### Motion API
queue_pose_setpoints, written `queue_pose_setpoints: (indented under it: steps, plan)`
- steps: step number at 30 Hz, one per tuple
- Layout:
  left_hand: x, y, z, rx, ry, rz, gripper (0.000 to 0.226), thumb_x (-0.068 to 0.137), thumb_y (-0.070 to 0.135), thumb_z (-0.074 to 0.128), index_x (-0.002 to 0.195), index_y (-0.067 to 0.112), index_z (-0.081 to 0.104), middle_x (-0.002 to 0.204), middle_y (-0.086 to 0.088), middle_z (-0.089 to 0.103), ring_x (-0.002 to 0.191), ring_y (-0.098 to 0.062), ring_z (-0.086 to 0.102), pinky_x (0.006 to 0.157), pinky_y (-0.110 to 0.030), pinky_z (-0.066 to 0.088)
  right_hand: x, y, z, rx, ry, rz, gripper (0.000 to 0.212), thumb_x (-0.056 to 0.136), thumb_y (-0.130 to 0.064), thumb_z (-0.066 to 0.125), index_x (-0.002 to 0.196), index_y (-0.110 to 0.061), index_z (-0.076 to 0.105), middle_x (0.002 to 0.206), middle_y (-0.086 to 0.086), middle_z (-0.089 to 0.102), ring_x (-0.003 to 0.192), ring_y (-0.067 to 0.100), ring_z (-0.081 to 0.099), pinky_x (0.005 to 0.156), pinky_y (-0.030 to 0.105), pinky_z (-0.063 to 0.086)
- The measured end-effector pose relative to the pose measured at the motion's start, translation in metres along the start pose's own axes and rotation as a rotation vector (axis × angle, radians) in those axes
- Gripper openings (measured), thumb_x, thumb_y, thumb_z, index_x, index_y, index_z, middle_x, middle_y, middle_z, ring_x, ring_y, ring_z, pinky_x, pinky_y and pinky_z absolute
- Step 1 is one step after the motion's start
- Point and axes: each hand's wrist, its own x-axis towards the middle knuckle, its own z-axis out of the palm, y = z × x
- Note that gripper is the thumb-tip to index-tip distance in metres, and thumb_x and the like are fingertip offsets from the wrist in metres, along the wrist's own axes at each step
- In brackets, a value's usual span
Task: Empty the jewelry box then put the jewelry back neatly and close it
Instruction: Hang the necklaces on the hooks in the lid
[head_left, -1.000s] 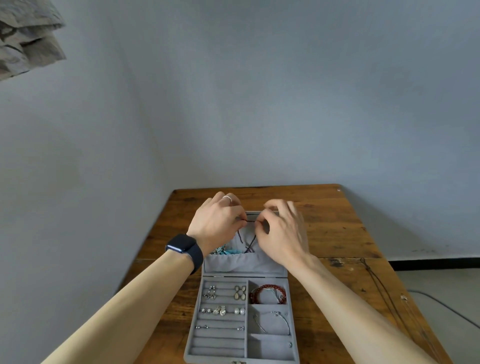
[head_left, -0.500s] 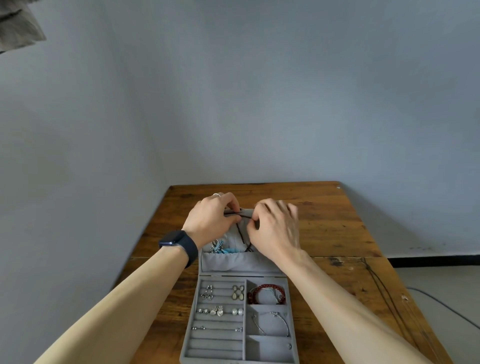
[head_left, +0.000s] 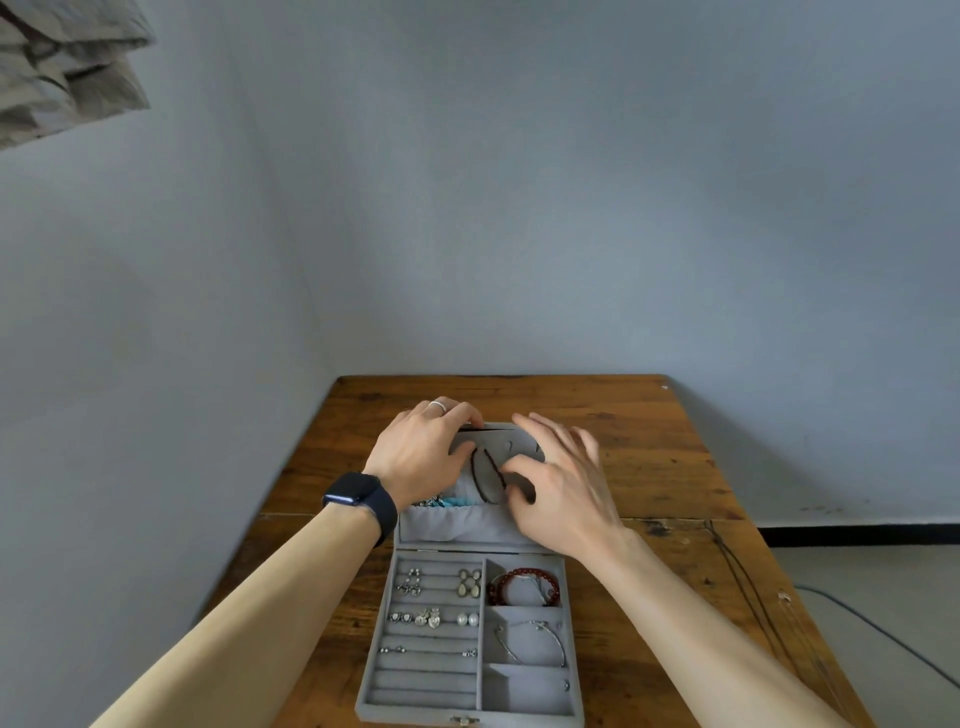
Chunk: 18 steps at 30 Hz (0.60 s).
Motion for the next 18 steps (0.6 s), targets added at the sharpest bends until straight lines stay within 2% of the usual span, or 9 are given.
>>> queue_pose_setpoints:
  steps: [6, 9, 13, 18]
  plan:
    - [-0.029, 0.015, -0.002, -0.008, 0.050, -0.020, 0.050, 0.098, 0.032, 0.053, 0.146, 0.034, 0.042, 0.154, 0.005, 0.040, 0.140, -0.020, 0.038, 0.113, -0.040, 0.037, -0.031, -0.007, -0.018, 0.063, 0.114, 0.037, 0.025, 0.085, -0.022, 0.063, 0.109, -0.024, 0.072, 0.136, -0.004, 0.060, 0.138, 0.012, 0.041, 0.110, 0.038, 0.032]
    - [-0.055, 0.033, -0.003, -0.047, 0.062, -0.012, 0.054, 0.097, 0.031, 0.053, 0.149, 0.035, 0.038, 0.158, 0.006, 0.035, 0.145, -0.019, 0.032, 0.116, -0.036, 0.030, -0.060, -0.013, -0.034, 0.080, 0.156, 0.081, 0.026, 0.089, -0.025, 0.059, 0.111, -0.024, 0.072, 0.133, -0.009, 0.062, 0.137, 0.009, 0.040, 0.111, 0.033, 0.030]
    - [-0.098, 0.063, 0.004, -0.091, 0.057, -0.018, 0.060, 0.099, 0.034, 0.051, 0.154, 0.037, 0.027, 0.162, 0.006, 0.027, 0.150, -0.016, 0.019, 0.123, -0.037, 0.018, -0.113, -0.024, -0.053, 0.096, 0.171, 0.155, 0.026, 0.091, -0.025, 0.063, 0.115, -0.025, 0.072, 0.132, -0.011, 0.063, 0.136, 0.008, 0.042, 0.112, 0.034, 0.032]
    - [-0.158, 0.102, 0.031, -0.069, 0.012, -0.003, 0.059, 0.101, 0.038, 0.044, 0.155, 0.038, 0.020, 0.165, 0.006, 0.018, 0.153, -0.015, 0.007, 0.123, -0.036, 0.004, -0.190, -0.036, -0.065, 0.117, 0.183, 0.247, 0.032, 0.092, -0.036, 0.052, 0.117, -0.028, 0.070, 0.127, -0.015, 0.064, 0.133, 0.005, 0.044, 0.109, 0.032, 0.036]
